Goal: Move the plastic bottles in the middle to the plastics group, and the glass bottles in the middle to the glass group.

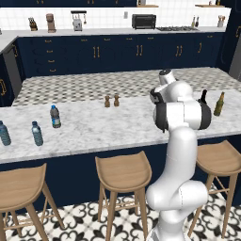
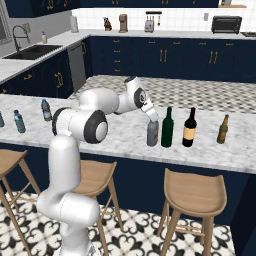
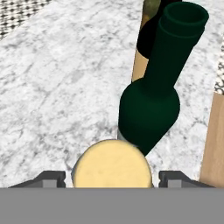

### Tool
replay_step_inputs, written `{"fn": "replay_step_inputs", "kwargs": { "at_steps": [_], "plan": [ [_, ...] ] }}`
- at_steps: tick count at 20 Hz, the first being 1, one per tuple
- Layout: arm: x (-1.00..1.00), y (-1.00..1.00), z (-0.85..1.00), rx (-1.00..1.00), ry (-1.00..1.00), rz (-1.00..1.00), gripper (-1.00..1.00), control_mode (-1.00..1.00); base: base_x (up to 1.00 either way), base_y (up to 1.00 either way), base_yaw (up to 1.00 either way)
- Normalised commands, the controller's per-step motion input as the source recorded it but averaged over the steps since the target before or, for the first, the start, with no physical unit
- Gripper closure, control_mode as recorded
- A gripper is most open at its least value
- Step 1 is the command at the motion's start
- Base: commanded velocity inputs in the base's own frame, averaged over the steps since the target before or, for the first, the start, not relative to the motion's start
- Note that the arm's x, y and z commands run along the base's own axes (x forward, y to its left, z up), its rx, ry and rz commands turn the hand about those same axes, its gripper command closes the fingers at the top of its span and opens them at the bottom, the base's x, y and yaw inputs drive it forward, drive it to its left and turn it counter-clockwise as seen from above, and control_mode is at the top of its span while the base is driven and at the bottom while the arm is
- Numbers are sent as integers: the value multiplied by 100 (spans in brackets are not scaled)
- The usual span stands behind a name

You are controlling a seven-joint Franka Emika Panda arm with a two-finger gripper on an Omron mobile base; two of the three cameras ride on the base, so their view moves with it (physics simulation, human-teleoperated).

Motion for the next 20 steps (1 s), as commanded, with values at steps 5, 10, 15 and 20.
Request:
{"fn": "replay_step_inputs", "kwargs": {
  "at_steps": [5,10,15,20],
  "plan": [
    [0,0,0,0,-1,0,-100,-100,0,0,0],
    [-8,1,38,0,-1,0,-100,-100,0,0,0],
    [-66,22,17,1,-11,4,-100,-100,0,0,0],
    [-99,35,0,0,-10,17,-100,-100,0,0,0]
  ]
}}
